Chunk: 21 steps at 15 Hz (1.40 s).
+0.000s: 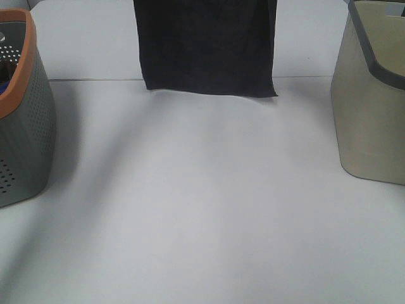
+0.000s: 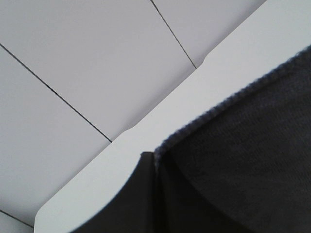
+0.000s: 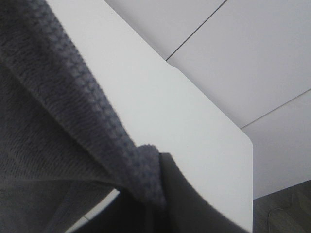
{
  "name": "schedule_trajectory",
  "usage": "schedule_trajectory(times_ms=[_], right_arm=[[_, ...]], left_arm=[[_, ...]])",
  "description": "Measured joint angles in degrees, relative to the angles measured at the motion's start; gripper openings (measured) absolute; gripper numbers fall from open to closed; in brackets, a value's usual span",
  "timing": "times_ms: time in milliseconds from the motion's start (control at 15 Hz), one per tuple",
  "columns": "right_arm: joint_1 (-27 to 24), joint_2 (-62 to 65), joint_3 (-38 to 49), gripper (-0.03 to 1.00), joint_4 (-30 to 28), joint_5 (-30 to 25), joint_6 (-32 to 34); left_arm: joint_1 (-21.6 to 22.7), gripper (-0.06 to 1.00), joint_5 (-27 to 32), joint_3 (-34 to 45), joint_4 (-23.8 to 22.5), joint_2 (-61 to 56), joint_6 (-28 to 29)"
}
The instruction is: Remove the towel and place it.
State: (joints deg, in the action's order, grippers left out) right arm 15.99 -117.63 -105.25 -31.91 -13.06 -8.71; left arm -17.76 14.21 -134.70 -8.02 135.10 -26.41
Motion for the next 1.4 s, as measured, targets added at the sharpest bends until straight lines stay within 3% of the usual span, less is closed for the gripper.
schedule_trajectory(times_ms=[333, 533, 733, 800, 867, 933, 1000, 1267, 1400], right_arm=[[-0.8, -1.78, -0.06, 0.02, 0.0, 11.29, 0.23], [-2.35, -4.47, -0.06, 0.02, 0.0, 17.88, 0.29], [-3.38, -5.1, -0.06, 0.02, 2.06, 17.02, 0.46], [-3.38, -5.16, -0.06, 0.02, 3.15, 14.78, 0.46], [-3.32, -5.16, -0.06, 0.02, 6.76, 10.08, 0.46], [-3.32, -5.16, -0.06, 0.02, 6.76, 10.08, 0.46], [-3.15, -5.16, -0.06, 0.02, 12.83, 1.72, 0.34], [-2.98, -5.16, -0.06, 0.02, 30.83, -21.43, -6.7], [-3.04, -5.16, -0.11, 0.02, 37.07, -30.65, -9.28]], left_arm=[[0.0, 0.0, -10.26, 0.0, 0.23, 2.41, -0.74], [0.0, 0.0, -15.76, 0.0, -1.95, 4.47, -1.2], [0.0, 0.0, -14.21, 0.0, -2.81, 4.64, -1.32], [0.0, 0.0, -11.23, 0.0, -2.86, 4.64, -1.32], [-0.06, 0.0, -3.84, 0.0, -2.81, 4.64, -1.32], [-0.06, 0.0, -3.84, 0.0, -2.81, 4.64, -1.32], [-0.29, 0.0, 5.27, 0.0, -0.29, 4.64, -1.43], [-0.86, 0.0, 28.82, 0.0, 7.56, 4.64, -6.36], [-0.8, 0.0, 38.56, 0.0, 10.77, 4.64, -7.79]])
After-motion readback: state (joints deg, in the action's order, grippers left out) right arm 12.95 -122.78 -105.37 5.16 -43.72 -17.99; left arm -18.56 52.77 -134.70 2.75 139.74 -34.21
